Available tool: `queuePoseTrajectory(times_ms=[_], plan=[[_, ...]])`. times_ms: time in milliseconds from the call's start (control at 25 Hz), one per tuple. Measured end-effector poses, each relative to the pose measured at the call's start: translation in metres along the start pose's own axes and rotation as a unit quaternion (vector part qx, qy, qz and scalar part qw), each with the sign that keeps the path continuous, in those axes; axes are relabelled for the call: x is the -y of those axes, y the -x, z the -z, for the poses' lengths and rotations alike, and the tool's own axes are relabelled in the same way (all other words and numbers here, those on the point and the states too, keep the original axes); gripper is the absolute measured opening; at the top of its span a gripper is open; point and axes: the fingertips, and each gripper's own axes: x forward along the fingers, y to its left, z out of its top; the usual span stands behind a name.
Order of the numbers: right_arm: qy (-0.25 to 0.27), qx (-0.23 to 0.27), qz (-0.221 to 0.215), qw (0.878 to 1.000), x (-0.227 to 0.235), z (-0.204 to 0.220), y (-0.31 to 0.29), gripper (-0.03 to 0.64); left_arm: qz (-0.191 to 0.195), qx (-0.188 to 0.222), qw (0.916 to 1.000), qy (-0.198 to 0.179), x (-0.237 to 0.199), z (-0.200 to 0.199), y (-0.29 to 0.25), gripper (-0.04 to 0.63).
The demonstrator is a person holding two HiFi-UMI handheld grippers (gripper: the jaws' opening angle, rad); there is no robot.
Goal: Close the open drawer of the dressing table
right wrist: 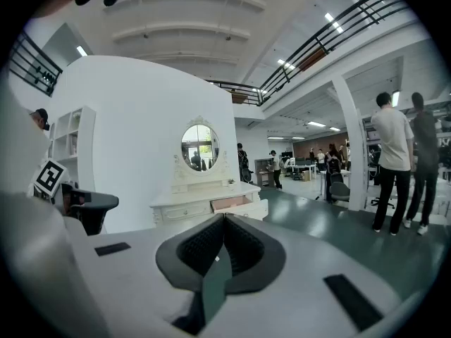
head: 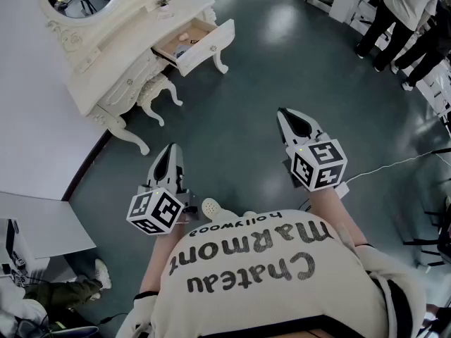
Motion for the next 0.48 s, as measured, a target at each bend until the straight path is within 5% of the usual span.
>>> queuePoseTrajectory(times_ms=[480], plan=[[-0.007,-0.004,-0.006,1.0,0.012,0.005,-0.008,0.026,-0.018,0.014,0.9997,0.005,-0.008,0.001,-0.002,0.008]])
